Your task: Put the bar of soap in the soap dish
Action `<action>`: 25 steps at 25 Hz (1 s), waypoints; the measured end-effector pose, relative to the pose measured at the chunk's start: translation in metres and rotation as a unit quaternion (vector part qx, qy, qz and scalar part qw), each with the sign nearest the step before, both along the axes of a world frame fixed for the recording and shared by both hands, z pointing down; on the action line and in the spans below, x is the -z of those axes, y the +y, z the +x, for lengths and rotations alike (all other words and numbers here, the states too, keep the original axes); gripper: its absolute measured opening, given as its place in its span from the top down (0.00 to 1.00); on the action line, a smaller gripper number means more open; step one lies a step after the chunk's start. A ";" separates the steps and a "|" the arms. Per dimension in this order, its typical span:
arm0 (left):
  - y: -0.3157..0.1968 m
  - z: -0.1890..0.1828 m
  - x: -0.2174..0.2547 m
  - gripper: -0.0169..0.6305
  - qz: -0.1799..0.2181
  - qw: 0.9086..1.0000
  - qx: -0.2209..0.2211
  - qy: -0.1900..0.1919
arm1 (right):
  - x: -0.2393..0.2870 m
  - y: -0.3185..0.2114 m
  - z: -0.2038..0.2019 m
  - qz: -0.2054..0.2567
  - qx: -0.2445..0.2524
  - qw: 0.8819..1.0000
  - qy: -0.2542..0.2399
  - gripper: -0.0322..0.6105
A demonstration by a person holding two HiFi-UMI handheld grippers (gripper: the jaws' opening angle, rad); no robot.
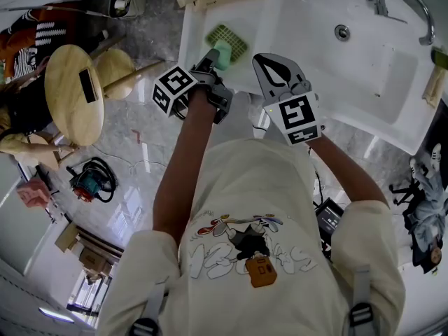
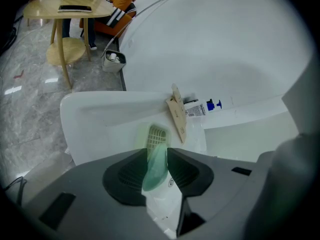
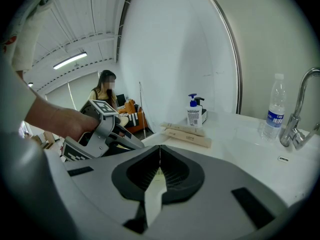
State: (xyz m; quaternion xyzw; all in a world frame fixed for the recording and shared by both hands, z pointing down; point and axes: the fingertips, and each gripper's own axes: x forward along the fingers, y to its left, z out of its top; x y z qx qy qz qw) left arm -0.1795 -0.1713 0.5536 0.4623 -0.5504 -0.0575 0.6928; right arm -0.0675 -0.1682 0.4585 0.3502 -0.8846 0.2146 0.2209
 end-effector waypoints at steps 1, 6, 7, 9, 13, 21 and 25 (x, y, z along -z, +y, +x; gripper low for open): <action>0.000 0.000 0.000 0.79 0.001 1.000 0.001 0.000 | 0.000 0.000 0.000 0.000 0.000 1.000 0.000 0.94; -0.004 0.000 0.006 0.79 0.015 1.000 0.000 -0.002 | -0.001 0.001 0.002 0.000 0.000 1.000 0.001 0.94; -0.005 0.000 0.007 0.79 0.017 1.000 0.000 -0.002 | -0.001 0.001 0.002 0.000 0.001 1.000 0.000 0.94; -0.007 -0.001 0.009 0.79 0.021 1.000 -0.001 -0.005 | 0.000 0.001 0.002 0.000 0.001 1.000 0.000 0.94; -0.008 -0.001 0.010 0.79 0.024 1.000 0.001 -0.002 | 0.001 0.001 0.001 0.002 0.002 1.000 -0.001 0.94; -0.002 0.001 0.012 0.79 0.025 1.000 0.001 0.002 | 0.003 0.004 0.002 0.006 0.002 1.000 0.000 0.94; -0.001 0.000 0.013 0.79 0.028 1.000 0.004 0.004 | 0.004 0.005 0.002 0.009 0.003 1.000 0.000 0.94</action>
